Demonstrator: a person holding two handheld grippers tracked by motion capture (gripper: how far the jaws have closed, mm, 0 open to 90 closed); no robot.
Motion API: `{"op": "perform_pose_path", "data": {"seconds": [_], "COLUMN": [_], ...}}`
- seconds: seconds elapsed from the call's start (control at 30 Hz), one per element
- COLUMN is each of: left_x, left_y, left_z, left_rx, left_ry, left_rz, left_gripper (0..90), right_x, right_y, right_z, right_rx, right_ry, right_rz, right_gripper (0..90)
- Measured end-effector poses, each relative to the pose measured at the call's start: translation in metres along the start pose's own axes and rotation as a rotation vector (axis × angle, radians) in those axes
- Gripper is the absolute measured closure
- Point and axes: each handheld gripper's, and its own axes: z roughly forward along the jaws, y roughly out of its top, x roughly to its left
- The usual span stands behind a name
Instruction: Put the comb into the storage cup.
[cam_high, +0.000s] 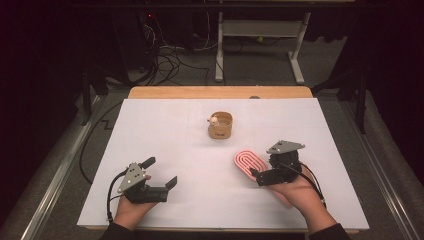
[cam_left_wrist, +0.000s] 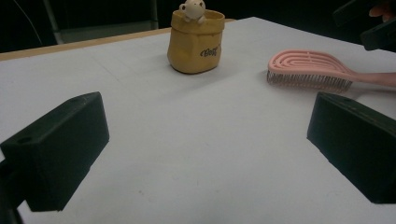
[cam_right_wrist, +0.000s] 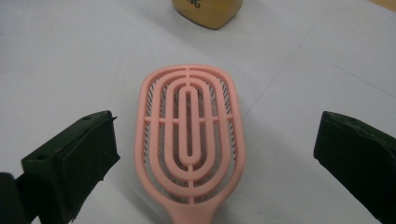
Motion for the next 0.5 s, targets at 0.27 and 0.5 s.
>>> {"op": "perform_pose_path", "data": {"seconds": [0.27, 0.5], "left_x": [0.0, 0.0], "left_y": [0.0, 0.0], "left_z": [0.0, 0.0], "left_rx": [-0.003, -0.002], "left_ry": [-0.001, -0.002], "left_rz": [0.002, 0.001], "left_gripper": [0.0, 0.0], "right_x": [0.005, 0.006], "right_y": [0.004, 0.003], "right_z": [0.016, 0.026], "right_rx": [0.05, 0.096], "right_ry": [0.005, 0.03], "right_rz": [-0.01, -0.009], "right_gripper": [0.0, 0.0]}}
